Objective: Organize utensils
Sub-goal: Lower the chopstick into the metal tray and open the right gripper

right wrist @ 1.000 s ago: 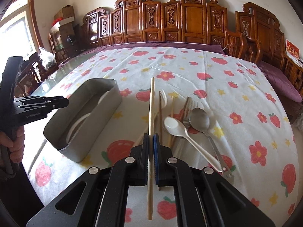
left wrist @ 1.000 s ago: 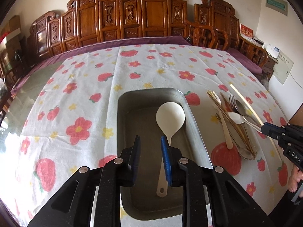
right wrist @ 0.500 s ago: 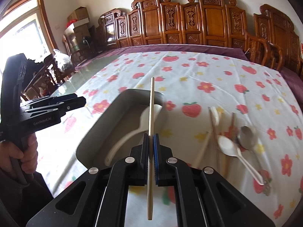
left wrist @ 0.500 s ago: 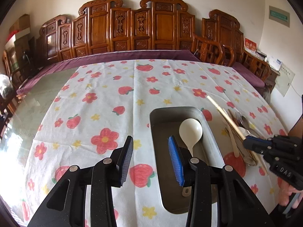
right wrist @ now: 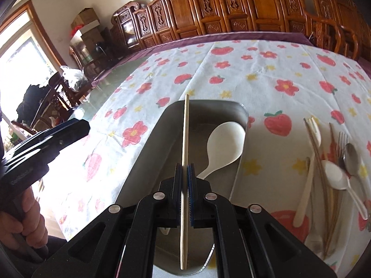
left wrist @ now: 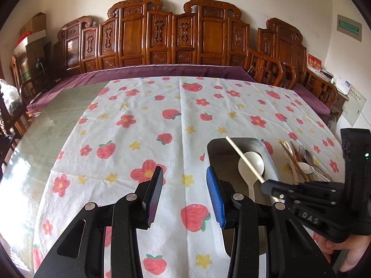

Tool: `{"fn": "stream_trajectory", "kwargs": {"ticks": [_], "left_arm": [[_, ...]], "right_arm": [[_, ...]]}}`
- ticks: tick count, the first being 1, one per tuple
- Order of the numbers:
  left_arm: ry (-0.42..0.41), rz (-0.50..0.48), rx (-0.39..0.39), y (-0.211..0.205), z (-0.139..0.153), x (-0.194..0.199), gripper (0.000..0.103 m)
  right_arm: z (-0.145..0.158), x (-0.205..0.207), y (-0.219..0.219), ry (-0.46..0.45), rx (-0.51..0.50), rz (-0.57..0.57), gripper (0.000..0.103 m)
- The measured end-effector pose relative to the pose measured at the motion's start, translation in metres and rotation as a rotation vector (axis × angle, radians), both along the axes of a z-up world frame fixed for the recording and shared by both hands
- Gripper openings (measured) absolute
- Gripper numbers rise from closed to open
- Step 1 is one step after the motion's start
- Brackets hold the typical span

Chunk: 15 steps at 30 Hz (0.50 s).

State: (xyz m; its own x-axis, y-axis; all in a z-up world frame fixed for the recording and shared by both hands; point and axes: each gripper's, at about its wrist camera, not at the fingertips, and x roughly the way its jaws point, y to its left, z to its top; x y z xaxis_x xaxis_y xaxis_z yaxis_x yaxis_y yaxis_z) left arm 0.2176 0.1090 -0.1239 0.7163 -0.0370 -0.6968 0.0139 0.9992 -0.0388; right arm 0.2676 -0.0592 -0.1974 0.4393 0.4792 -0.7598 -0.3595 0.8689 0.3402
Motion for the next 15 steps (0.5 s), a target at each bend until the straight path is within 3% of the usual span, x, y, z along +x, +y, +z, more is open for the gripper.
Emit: {"fn": "stream_trajectory", "kwargs": {"ticks": [9, 15], "left_arm": [[-0.004, 0.001, -0.001, 0.000, 0.001, 0.000, 0.037], [-0.007, -0.022, 0.000, -0.012, 0.001, -0.002, 0.037]], "right_arm": [[-0.008, -0.001, 0.011, 0.005, 0.040, 0.053, 0.010], [0.016, -0.016, -0.020, -0.097, 0.006, 0.066, 0.010]]}}
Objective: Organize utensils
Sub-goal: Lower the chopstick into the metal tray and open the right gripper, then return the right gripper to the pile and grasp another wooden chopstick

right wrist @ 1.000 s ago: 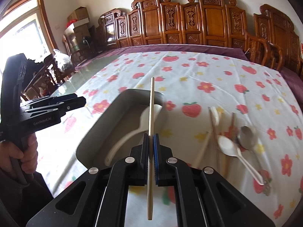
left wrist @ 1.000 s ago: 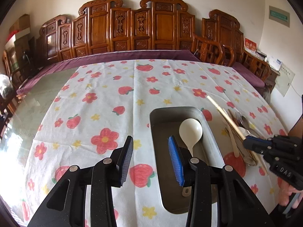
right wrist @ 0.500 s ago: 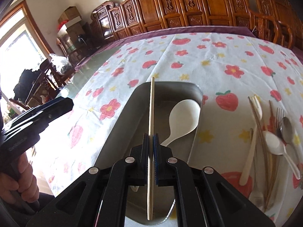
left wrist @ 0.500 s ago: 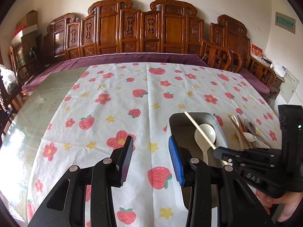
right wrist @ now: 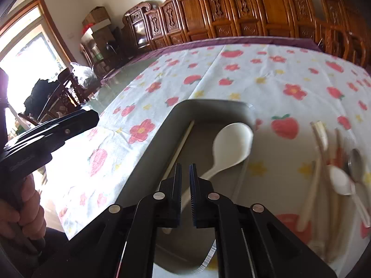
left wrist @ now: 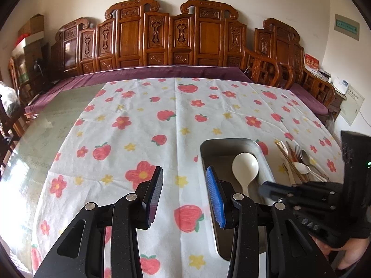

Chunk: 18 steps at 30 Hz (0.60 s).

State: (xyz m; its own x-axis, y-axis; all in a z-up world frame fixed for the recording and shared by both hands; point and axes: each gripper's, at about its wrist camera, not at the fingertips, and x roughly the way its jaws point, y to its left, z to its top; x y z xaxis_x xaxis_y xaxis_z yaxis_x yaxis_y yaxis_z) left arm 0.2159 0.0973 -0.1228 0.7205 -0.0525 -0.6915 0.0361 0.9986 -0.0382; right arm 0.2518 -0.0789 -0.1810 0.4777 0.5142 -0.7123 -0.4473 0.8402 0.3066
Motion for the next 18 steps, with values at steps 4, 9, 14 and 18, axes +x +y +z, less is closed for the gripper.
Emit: {"fn": "stream_trajectory", "kwargs": {"ticks": [4, 9, 14, 18], "left_arm": [[-0.002, -0.025, -0.011, -0.015, 0.000, -0.001, 0.048], [-0.004, -0.064, -0.019, -0.038, 0.000, -0.001, 0.060], [-0.005, -0.112, -0.014, -0.066, -0.004, -0.001, 0.073], [-0.006, -0.143, 0.001, -0.085, -0.008, -0.004, 0.076]], "right_arm": [[0.022, -0.013, -0.035, -0.091, -0.062, -0.020, 0.010], [0.032, -0.025, -0.087, -0.175, -0.160, -0.071, 0.010], [0.017, -0.023, -0.133, -0.183, -0.240, -0.130, 0.017], [-0.003, -0.017, -0.157, -0.152, -0.227, -0.167, 0.017]]}}
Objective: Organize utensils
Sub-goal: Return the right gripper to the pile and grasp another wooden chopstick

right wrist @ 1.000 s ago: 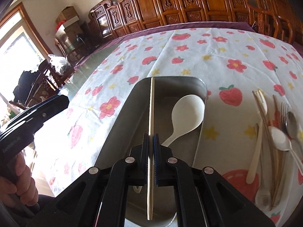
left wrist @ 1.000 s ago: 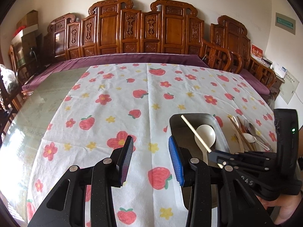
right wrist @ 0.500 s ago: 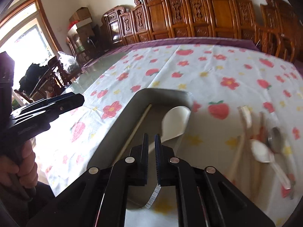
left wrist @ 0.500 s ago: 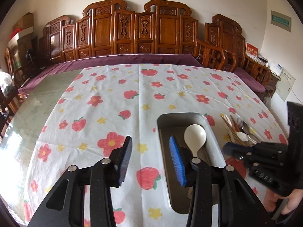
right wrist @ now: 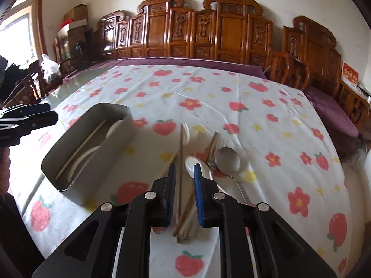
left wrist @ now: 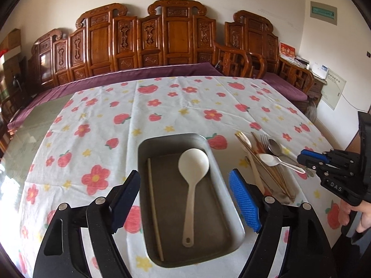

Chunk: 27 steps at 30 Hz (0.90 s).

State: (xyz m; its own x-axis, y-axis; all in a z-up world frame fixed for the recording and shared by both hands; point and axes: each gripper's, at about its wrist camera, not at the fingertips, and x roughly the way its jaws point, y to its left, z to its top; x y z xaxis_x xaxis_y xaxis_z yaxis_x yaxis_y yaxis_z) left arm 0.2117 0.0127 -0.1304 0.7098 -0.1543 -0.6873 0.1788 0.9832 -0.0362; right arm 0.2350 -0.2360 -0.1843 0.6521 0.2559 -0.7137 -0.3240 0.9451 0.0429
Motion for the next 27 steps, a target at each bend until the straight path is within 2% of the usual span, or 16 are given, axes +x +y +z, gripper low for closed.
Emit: {"fn": "stream_trajectory", "kwargs": {"ticks": [8, 14, 18, 20, 24, 27], "left_arm": [[-0.002, -0.039, 0.000, -0.021, -0.003, -0.006, 0.080], [-0.002, -0.054, 0.002, -0.027, -0.005, -0.009, 0.080], [-0.002, -0.053, -0.001, -0.029, -0.007, -0.009, 0.080], [-0.002, -0.050, 0.000, -0.030, -0.007, -0.009, 0.080], [-0.005, -0.040, 0.009, -0.034, -0.008, -0.011, 0.080], [-0.014, -0.039, 0.026, -0.040, -0.007, -0.013, 0.080]], "right_arm": [[-0.041, 0.019, 0.023, 0.083, -0.027, 0.075, 0.017], [-0.060, 0.032, 0.033, 0.147, -0.058, 0.081, 0.017], [-0.064, 0.033, 0.040, 0.143, -0.113, 0.094, 0.015], [-0.064, 0.035, 0.038, 0.152, -0.097, 0.086, 0.007], [-0.059, 0.034, 0.030, 0.159, -0.042, 0.094, 0.006], [-0.045, 0.032, 0.019, 0.137, 0.044, 0.079, 0.006]]}}
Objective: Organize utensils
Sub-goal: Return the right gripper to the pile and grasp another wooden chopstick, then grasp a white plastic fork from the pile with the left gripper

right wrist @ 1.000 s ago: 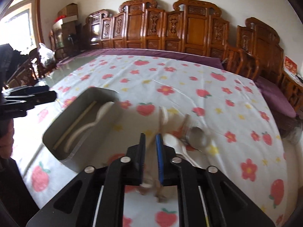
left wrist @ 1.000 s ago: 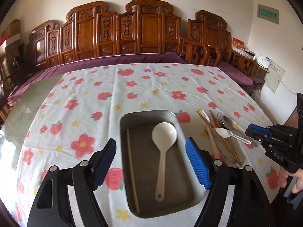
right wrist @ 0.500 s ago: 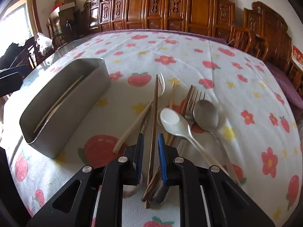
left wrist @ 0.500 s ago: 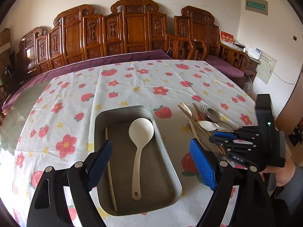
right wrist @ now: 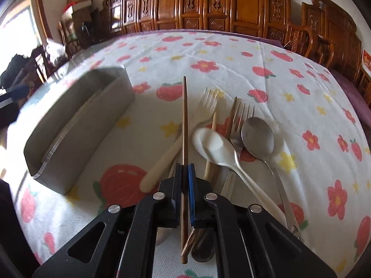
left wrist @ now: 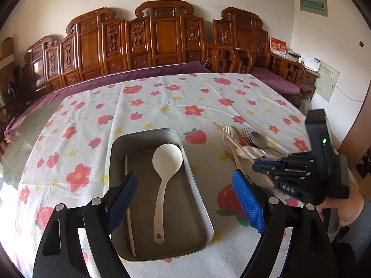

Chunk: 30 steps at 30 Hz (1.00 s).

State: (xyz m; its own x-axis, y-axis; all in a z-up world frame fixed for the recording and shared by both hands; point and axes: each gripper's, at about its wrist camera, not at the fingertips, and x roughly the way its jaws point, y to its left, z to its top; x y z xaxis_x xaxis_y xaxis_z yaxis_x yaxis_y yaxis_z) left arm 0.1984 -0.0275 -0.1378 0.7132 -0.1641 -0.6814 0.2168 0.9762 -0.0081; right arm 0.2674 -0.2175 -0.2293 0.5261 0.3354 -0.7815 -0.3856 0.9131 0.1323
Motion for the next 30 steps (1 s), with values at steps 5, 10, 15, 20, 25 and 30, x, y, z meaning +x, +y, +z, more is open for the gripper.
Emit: {"fn": "stream_trajectory", "kwargs": {"ticks": [5, 10, 15, 20, 25, 30], "left_arm": [[0.005, -0.006, 0.019, -0.014, 0.002, 0.001, 0.080], [0.031, -0.017, 0.054, -0.034, 0.001, 0.007, 0.080], [0.068, -0.036, 0.064, -0.059, -0.007, 0.019, 0.080], [0.117, -0.068, 0.076, -0.085, -0.020, 0.034, 0.067], [0.188, -0.094, 0.112, -0.108, -0.043, 0.056, 0.052], [0.264, -0.085, 0.114, -0.114, -0.067, 0.077, 0.036]], "right_arm": [[0.024, -0.003, -0.021, -0.054, 0.104, -0.030, 0.006], [0.028, -0.002, -0.044, -0.071, 0.103, -0.064, 0.006], [0.023, 0.002, -0.070, -0.058, 0.099, -0.124, 0.006], [0.018, 0.005, -0.080, -0.053, 0.101, -0.153, 0.006], [0.019, 0.004, -0.082, -0.060, 0.100, -0.154, 0.006], [0.021, 0.005, -0.088, -0.059, 0.120, -0.165, 0.006]]}}
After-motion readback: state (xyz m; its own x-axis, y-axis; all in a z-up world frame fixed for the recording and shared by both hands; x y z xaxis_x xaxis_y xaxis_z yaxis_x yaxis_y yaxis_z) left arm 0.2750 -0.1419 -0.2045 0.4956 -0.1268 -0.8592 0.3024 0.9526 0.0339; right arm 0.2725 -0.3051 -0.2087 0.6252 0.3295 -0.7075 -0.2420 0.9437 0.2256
